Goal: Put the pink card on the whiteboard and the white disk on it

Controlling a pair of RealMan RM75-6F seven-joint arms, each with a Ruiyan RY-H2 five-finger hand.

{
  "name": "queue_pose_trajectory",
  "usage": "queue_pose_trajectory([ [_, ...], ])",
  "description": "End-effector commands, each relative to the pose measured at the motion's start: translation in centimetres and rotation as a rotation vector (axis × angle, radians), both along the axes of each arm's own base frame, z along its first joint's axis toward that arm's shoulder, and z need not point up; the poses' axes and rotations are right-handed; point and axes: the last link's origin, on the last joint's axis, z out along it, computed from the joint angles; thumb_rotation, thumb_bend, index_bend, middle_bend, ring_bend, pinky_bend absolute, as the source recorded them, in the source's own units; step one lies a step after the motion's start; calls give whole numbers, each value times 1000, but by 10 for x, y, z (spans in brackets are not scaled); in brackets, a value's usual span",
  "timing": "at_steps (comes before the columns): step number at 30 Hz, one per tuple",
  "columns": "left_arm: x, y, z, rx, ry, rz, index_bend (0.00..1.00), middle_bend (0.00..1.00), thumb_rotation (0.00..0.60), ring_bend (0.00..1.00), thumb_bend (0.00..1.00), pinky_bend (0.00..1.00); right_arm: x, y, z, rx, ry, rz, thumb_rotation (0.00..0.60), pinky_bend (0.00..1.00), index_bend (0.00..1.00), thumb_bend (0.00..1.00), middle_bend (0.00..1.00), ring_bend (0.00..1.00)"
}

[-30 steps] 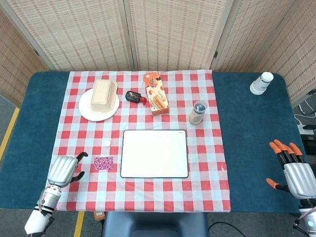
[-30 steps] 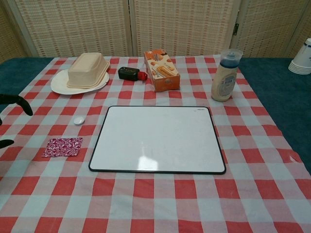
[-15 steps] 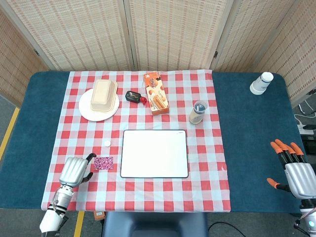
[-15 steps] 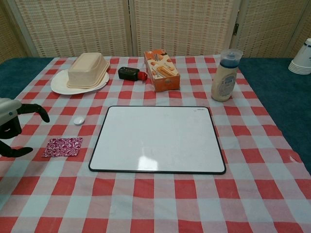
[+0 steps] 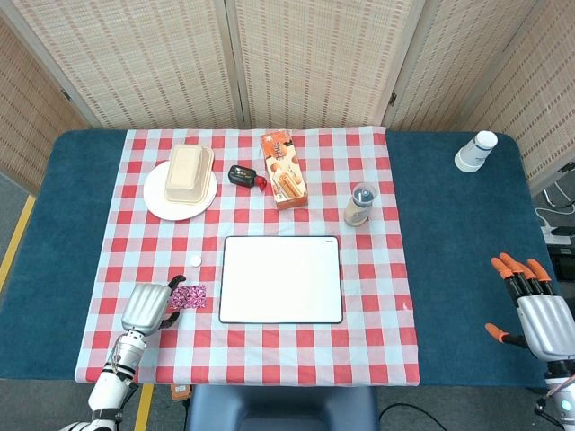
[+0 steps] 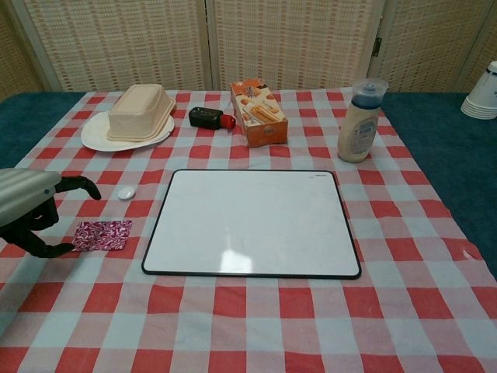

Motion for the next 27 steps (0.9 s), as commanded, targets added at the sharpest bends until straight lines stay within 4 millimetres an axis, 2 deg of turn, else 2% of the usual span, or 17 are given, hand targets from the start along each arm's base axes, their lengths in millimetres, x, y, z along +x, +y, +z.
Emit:
queue_pose_trajectory([
  [1, 3, 1, -2, 0, -7, 3, 254, 1000, 600, 1000, 251, 1000, 0, -1, 0, 0, 0, -2, 600, 53, 68, 53, 25, 0],
  [19, -1, 4, -17, -21, 10, 39, 273, 1000, 600, 1000, 249, 1000, -2, -3, 2, -5, -6, -11, 600, 53, 68, 53, 25, 0],
  [27, -9, 12, -24, -29, 39, 55, 287, 1000, 600, 1000, 251, 1000, -2, -2, 3, -6, -4, -5, 600, 53, 68, 53, 25, 0],
])
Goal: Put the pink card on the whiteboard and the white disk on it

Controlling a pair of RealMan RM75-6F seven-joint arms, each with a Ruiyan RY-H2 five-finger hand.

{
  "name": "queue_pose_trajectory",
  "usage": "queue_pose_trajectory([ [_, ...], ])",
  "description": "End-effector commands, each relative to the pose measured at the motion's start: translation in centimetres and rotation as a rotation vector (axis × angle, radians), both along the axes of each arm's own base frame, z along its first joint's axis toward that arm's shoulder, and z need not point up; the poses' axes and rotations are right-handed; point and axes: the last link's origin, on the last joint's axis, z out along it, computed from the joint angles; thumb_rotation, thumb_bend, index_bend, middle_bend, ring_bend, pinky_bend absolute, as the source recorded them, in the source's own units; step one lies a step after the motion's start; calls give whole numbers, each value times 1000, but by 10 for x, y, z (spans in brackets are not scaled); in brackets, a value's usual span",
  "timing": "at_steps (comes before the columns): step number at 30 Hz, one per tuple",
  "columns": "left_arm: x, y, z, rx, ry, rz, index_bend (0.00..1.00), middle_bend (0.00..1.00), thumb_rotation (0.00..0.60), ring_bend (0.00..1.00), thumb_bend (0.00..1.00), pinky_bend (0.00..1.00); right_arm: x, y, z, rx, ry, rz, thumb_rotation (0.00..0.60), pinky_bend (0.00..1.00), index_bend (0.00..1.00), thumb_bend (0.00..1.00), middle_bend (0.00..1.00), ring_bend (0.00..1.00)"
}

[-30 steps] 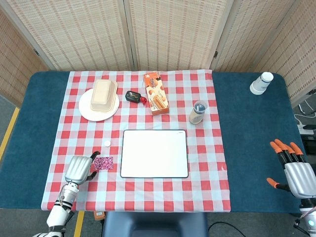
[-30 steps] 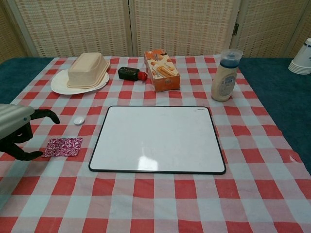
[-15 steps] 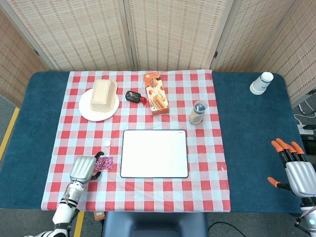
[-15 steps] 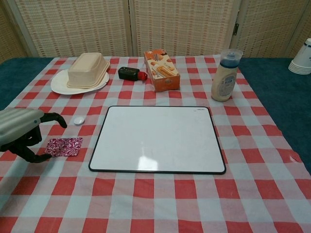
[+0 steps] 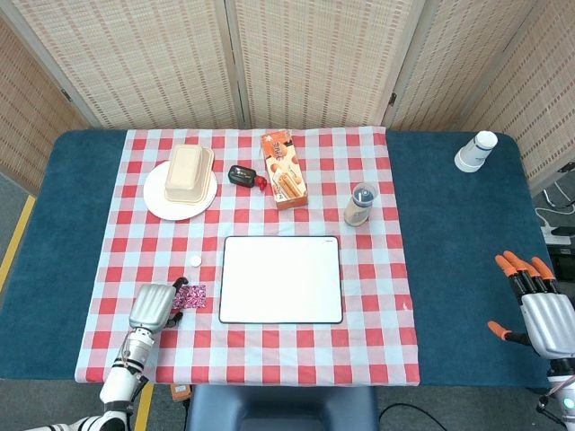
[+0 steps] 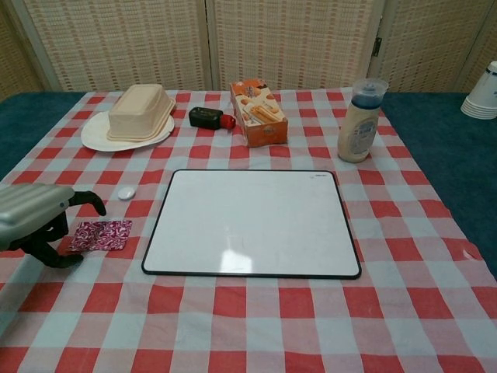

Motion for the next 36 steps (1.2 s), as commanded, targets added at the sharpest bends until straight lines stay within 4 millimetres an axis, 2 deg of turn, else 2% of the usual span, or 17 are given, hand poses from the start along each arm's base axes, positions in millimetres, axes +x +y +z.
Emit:
queue_pose_trajectory([
  [1, 0, 3, -2, -12, 0, -3, 290, 1000, 600, 1000, 251, 1000, 0, 0, 0, 7, 5, 5, 600, 53, 65, 53, 25, 0],
  [5, 2, 6, -1, -19, -7, -11, 294, 1000, 600, 1000, 254, 1000, 0, 0, 0, 13, 8, 17, 600, 53, 37, 54, 25, 0],
  [36, 5, 16, 7, -59, 56, 16, 349, 1000, 600, 1000, 254, 1000, 0, 0, 1, 2, 2, 12, 600, 53, 53, 54, 25, 0],
])
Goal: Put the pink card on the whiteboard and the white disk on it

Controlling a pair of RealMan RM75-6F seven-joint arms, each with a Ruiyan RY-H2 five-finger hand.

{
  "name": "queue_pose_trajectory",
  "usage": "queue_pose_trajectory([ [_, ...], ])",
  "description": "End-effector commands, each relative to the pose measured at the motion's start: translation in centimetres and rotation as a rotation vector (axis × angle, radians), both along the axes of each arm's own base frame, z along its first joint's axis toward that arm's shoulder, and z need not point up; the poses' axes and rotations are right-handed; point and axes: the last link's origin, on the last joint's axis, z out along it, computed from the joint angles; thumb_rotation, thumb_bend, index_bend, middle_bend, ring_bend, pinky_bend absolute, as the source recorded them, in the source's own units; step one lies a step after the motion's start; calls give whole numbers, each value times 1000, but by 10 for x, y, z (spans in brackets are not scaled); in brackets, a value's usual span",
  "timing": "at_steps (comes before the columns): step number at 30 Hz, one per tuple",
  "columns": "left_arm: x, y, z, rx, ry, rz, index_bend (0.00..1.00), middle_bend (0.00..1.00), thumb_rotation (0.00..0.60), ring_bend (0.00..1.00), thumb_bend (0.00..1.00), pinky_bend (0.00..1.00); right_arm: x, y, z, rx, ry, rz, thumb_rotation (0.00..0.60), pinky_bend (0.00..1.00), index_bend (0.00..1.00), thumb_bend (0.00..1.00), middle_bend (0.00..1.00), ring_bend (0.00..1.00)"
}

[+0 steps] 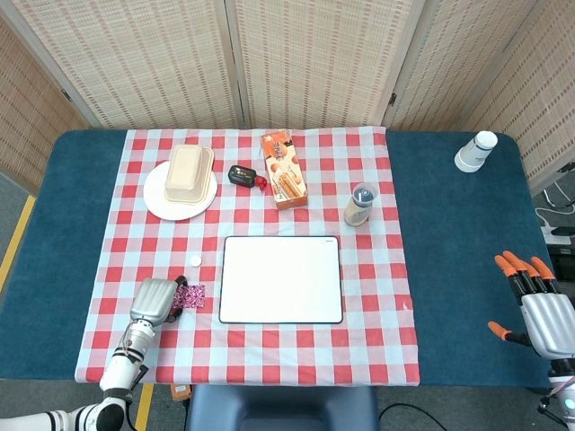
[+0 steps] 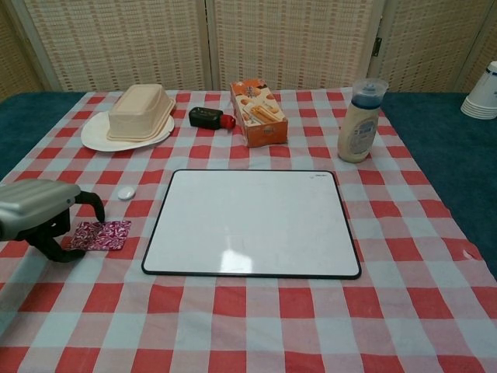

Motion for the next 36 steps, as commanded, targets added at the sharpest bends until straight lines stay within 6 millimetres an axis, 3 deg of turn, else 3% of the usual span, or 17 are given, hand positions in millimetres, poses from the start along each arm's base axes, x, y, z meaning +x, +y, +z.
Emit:
queue_pose_trajectory([
  [1, 1, 0, 2, 6, -2, -6, 351, 1000, 600, 1000, 254, 1000, 0, 0, 0, 0, 0, -1, 600, 53, 53, 53, 25, 0],
  [16, 14, 4, 12, 28, 7, -57, 371, 1000, 600, 1000, 253, 1000, 0, -1, -1, 2, -1, 0, 600, 53, 55, 53, 25, 0],
  [22, 51, 13, 8, 9, -2, -128, 370, 1000, 600, 1000, 252, 1000, 1, 0, -2, 3, 0, 4, 600, 53, 54, 53, 25, 0],
  [29, 114, 41, -10, -33, -42, -207, 371, 1000, 600, 1000, 252, 1000, 3, 2, 2, -13, -6, 14, 600, 53, 55, 54, 25, 0],
  [36, 142, 45, -41, -39, -24, -243, 374, 1000, 600, 1000, 255, 1000, 3, 3, 5, -34, -16, 28, 600, 53, 63, 53, 26, 0],
])
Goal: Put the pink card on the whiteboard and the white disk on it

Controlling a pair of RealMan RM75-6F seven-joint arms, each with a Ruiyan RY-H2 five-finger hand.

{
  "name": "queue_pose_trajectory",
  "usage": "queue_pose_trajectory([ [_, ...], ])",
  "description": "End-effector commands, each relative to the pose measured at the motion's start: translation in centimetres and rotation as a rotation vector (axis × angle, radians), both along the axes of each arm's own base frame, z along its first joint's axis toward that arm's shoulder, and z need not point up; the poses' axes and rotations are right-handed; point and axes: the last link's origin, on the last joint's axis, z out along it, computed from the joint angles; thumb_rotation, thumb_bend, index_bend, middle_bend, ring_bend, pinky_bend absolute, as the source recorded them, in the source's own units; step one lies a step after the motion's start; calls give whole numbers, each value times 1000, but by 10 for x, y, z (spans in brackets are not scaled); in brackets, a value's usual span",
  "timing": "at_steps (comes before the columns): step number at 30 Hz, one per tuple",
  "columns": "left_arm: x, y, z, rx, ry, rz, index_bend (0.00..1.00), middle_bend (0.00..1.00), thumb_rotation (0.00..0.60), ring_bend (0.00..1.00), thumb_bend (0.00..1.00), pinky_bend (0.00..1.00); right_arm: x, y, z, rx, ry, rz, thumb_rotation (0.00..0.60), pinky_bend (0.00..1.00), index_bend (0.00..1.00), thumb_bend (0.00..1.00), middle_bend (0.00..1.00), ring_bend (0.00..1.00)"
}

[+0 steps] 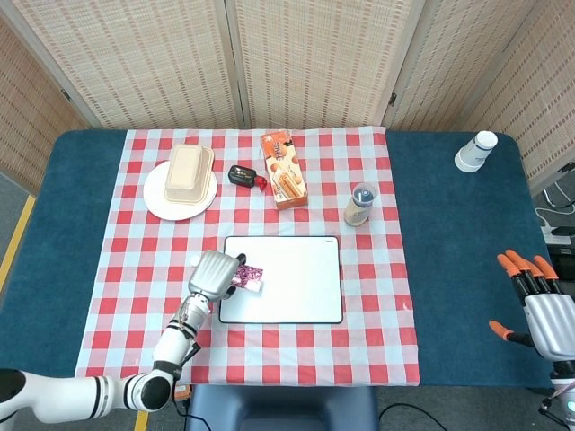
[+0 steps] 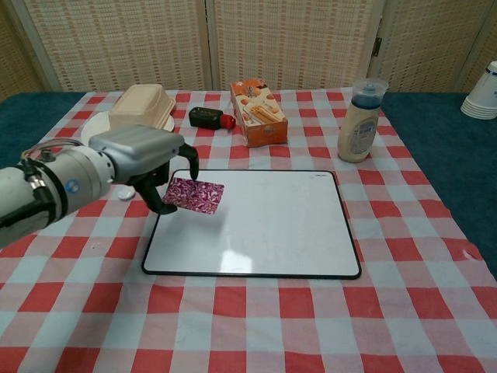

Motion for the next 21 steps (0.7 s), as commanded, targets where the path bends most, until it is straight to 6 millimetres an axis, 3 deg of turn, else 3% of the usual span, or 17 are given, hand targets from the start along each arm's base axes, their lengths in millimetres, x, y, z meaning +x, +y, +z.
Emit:
queue_pose_trajectory([
  [1, 14, 1, -17, -7, 8, -2, 374, 1000, 600, 1000, 255, 1000, 0, 0, 1, -7, -4, 5, 600, 53, 64, 53, 26, 0],
  [12, 51, -4, -52, -52, 4, -44, 374, 1000, 600, 1000, 256, 1000, -2, 0, 5, -22, -11, -8, 600, 53, 66, 53, 25, 0],
  [21, 58, 11, -65, -42, 43, -50, 374, 1000, 600, 1000, 255, 1000, -3, 0, 9, -31, -22, -12, 600, 53, 66, 53, 25, 0],
])
